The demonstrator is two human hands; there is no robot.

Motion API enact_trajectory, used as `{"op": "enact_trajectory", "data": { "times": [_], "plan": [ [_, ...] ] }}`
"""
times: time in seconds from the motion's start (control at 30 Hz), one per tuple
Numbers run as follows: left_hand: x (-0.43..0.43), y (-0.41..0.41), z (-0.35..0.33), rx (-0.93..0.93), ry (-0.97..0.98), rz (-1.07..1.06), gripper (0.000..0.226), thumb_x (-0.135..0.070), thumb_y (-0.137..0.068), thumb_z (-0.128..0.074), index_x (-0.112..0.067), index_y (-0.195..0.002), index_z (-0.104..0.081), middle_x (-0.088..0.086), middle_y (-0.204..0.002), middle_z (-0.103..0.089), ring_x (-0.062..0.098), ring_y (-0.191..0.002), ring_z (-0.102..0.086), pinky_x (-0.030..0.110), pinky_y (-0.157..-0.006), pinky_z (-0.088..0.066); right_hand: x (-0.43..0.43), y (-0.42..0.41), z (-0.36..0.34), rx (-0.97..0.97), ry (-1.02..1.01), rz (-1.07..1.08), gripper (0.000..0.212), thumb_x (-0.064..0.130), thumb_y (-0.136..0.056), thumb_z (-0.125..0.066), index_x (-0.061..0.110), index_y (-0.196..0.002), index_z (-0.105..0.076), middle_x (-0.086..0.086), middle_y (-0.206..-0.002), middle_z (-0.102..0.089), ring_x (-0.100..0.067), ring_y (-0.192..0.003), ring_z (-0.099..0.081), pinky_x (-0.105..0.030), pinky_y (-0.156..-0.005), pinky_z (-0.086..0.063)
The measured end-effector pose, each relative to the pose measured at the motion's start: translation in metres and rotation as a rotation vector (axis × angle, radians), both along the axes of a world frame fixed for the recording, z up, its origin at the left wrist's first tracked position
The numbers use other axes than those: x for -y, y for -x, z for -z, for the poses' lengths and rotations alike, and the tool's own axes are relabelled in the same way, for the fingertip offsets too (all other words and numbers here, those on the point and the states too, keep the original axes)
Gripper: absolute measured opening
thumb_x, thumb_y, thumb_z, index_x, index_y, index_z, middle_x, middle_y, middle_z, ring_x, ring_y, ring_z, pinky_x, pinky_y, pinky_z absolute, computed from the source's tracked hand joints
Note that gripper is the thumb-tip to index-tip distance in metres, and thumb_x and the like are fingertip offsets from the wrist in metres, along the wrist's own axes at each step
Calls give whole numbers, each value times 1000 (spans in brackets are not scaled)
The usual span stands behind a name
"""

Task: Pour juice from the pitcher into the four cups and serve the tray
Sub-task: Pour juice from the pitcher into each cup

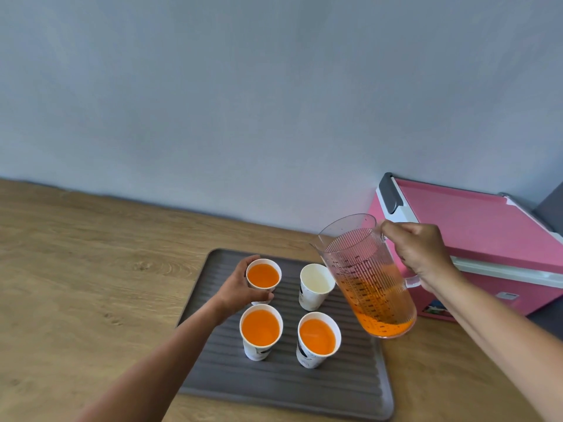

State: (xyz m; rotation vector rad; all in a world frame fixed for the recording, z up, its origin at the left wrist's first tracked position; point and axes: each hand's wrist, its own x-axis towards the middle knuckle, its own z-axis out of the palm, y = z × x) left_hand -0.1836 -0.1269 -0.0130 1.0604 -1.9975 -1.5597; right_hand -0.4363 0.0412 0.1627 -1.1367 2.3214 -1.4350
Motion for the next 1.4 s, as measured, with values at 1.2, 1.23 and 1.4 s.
{"op": "enact_trajectory", "data": {
  "times": [1.2,1.23,1.4],
  "plan": [
    [-41,97,-60,269,531,254,87,-32,-69,-85,-24,-136,-31,4,-133,-54,21,-110,-56,30,-85,-50,-61,28,15,15,-10,47,56,54,-72,-62,-2,-71,-70,-10,-56,-43,-15,-53,-39,-32,-59,-35],
    [-42,96,-65,215,515,239,87,-29,-68,-85,-24,-136,-31,3,-131,-54,19,-108,-54,28,-84,-49,-61,29,12,0,-11,44,57,55,-72,-62,-1,-71,-72,-10,-55,-45,-15,-52,-40,-31,-59,-35],
    [-45,88,-85,16,441,174,84,-24,-63,-87,-30,-131,-38,-4,-122,-53,17,-107,-53,29,-83,-47,-52,32,-13,-108,-49,6,62,56,-72,-63,-6,-70,-67,-8,-51,-38,-14,-50,-37,-30,-62,-35]
  ]
}}
